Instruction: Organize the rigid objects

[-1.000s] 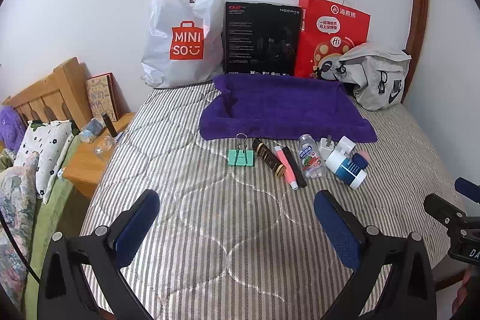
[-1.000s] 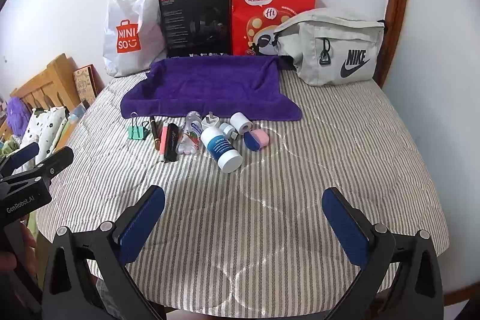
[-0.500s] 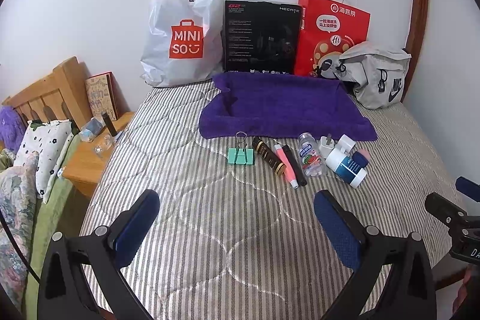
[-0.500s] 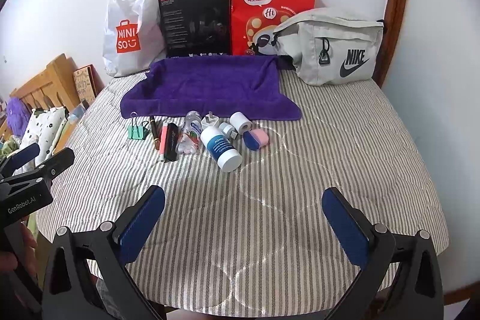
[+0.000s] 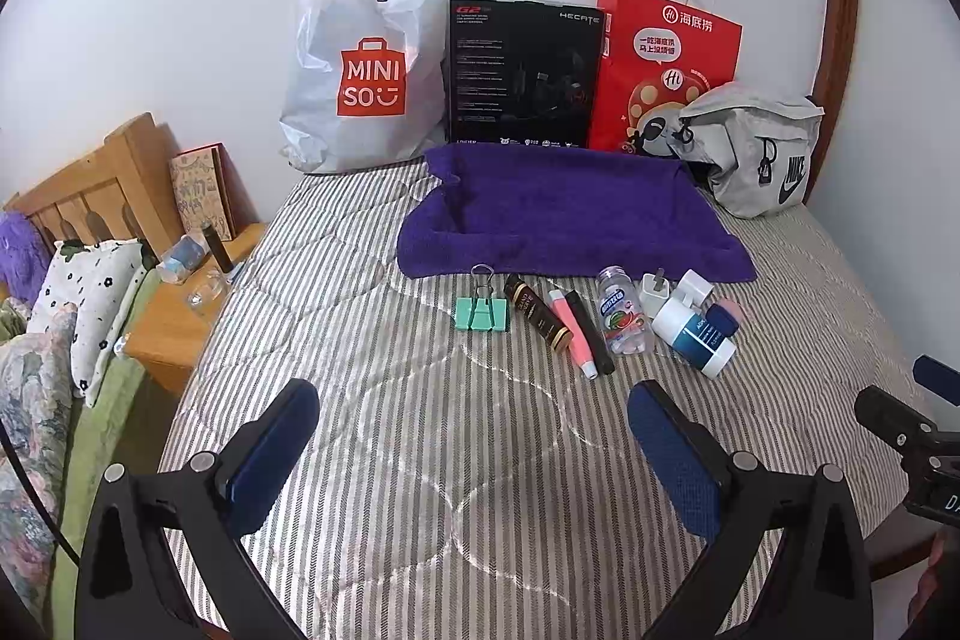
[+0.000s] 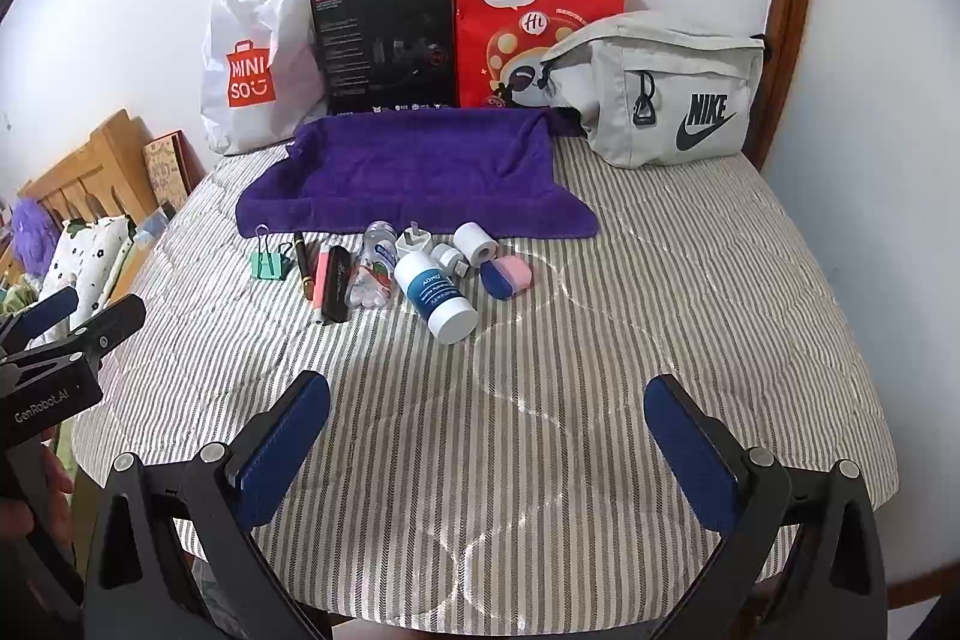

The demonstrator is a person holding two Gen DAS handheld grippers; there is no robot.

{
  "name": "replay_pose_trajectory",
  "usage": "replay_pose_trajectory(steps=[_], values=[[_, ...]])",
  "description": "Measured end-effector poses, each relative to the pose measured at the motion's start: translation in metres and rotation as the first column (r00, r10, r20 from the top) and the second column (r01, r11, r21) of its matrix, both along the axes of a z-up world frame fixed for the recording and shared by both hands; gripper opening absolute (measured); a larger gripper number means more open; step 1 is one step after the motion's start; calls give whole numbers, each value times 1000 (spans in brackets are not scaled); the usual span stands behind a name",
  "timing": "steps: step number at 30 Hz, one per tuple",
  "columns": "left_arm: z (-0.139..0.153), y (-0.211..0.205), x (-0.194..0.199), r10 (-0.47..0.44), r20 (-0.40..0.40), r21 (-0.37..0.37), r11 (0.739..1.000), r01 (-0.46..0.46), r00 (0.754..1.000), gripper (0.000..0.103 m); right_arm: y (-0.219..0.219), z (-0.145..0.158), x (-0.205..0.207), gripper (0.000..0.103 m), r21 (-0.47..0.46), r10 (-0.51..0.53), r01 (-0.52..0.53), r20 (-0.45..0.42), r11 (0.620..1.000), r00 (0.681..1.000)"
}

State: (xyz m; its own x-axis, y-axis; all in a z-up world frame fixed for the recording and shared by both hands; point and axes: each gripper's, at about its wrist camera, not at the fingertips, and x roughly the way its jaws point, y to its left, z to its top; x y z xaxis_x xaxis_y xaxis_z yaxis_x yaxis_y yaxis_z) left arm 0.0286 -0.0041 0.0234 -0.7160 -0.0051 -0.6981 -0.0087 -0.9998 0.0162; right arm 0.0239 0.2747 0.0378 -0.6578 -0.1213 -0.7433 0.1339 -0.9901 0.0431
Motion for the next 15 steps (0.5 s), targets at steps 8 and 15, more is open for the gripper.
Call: replay_pose_trajectory(steps=[8, 15], values=[[-19, -3, -34, 10, 50, -18, 1000, -9, 999, 103, 8, -15, -27, 103, -3, 2, -2, 36, 1000, 999], [-58, -8, -78, 18, 130, -10, 1000, -17, 991, 103, 18, -43, -58, 103, -45, 28, -24, 91, 999, 996]])
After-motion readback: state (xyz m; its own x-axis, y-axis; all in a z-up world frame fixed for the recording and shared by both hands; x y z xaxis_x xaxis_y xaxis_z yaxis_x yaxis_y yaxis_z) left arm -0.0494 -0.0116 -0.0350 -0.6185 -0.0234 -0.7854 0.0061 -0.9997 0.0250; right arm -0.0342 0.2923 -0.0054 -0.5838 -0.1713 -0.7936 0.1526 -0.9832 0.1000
